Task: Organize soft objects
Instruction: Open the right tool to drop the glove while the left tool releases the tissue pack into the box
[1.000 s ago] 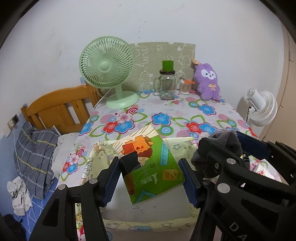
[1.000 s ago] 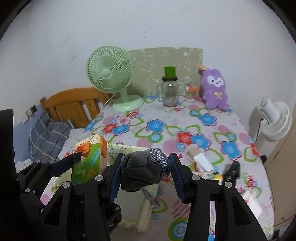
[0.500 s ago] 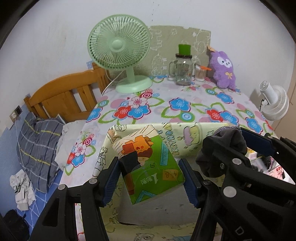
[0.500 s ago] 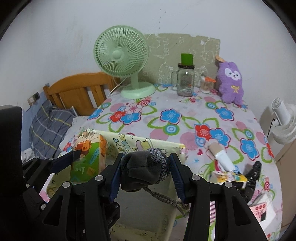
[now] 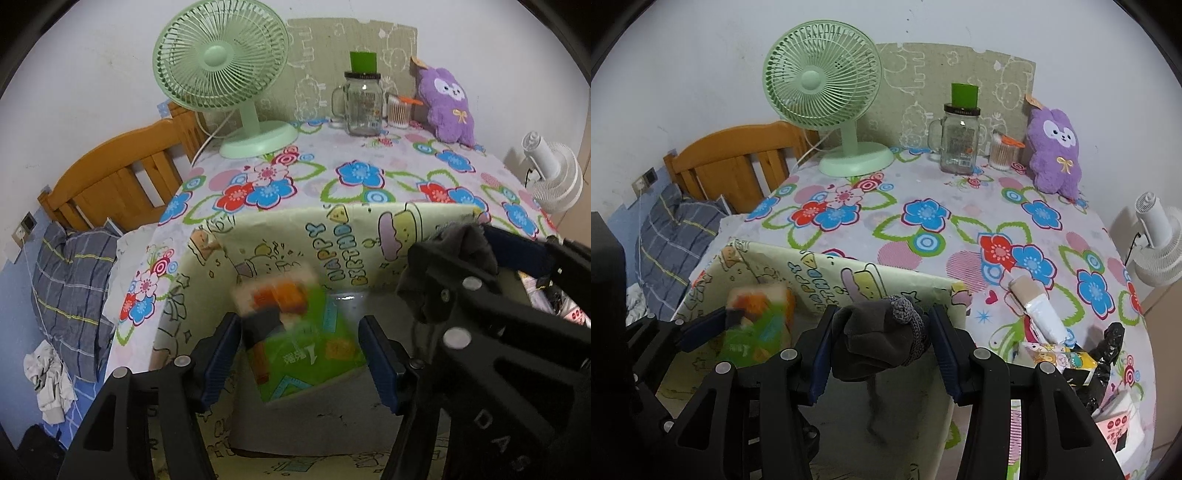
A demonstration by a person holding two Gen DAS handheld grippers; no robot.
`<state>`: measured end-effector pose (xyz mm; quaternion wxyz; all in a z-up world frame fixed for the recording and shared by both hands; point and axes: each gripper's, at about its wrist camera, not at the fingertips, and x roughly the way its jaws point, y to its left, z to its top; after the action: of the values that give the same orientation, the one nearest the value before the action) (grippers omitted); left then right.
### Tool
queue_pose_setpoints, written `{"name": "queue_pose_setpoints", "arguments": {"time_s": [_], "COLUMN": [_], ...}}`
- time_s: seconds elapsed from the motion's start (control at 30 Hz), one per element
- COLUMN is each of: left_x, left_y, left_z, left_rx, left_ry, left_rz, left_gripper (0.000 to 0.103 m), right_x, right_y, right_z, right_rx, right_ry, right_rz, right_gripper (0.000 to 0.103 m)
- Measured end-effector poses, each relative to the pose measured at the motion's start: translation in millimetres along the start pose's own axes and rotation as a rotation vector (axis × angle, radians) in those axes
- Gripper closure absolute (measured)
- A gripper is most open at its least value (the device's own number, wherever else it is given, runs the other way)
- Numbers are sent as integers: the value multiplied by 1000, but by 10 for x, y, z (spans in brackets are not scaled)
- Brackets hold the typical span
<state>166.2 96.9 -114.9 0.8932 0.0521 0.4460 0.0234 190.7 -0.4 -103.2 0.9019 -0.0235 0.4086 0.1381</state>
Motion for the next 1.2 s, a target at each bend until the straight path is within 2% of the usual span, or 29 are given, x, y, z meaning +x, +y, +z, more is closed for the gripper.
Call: {"name": "queue_pose_setpoints", "arguments": {"time_s": [0.07, 0.2, 0.33, 0.7, 0.8, 1.2], "left_x": [20, 7, -2, -176, -246, -541], "left_y": [7, 37, 52, 29, 18, -87], "left_z": [1, 5, 3, -32, -35, -40], "left_rx": [-10, -32, -49, -54, -55, -43], "left_ry": [14, 9, 15, -11, -26, -91], "left_rz": [2, 0, -9, 8, 10, 28], "left_gripper": [21, 10, 10, 6, 4, 0], "right_x": [4, 15, 12, -160, -252, -611], "right_y": [-6, 12, 30, 21, 17, -70], "right_z": [4, 4, 3, -24, -28, -60], "right_rx": [1, -13, -31, -34, -36, -35], "right_ry": [-3, -3, 2, 0, -12, -87], "right_rz": [4, 15, 28, 37, 5, -17], "right_gripper": [50, 43, 38, 35, 23, 14]}}
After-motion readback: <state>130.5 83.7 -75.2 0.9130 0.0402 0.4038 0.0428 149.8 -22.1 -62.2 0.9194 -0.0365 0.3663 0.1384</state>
